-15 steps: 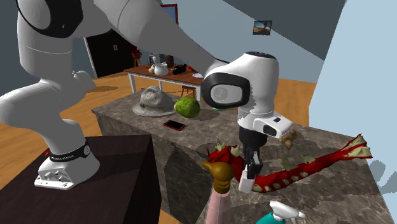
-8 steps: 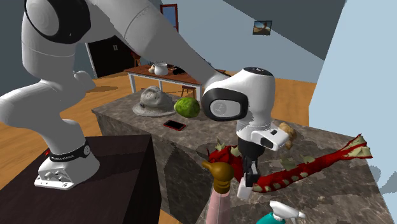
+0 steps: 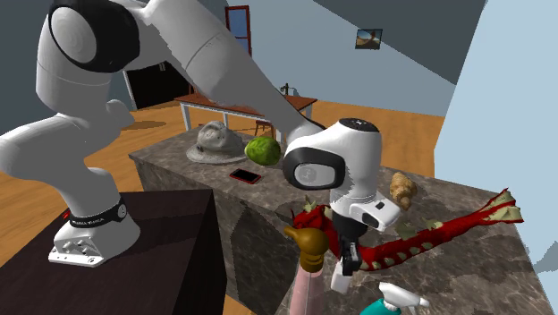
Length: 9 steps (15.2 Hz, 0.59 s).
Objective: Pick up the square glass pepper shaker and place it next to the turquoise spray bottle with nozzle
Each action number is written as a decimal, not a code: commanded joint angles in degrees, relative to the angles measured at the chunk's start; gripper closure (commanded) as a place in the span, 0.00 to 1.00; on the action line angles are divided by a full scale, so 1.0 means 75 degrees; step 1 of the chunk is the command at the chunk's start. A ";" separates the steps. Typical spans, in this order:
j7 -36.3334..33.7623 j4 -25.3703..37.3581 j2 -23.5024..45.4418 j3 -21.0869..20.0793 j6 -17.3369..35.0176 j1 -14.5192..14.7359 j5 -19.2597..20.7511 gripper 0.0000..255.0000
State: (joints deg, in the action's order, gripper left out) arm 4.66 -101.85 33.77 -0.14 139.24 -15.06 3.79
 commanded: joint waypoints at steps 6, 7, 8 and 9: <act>-0.0042 0.0045 0.0510 0.0017 0.0468 0.0017 0.0025 1.00; -0.0047 0.0057 0.0588 0.0020 0.0533 0.0018 0.0028 1.00; -0.0052 0.0072 0.0666 0.0023 0.0597 0.0020 0.0031 1.00; -0.0055 0.0079 0.0715 0.0024 0.0639 0.0021 0.0033 1.00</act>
State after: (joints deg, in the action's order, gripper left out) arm 4.28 -101.28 38.69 0.02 143.58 -14.91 4.02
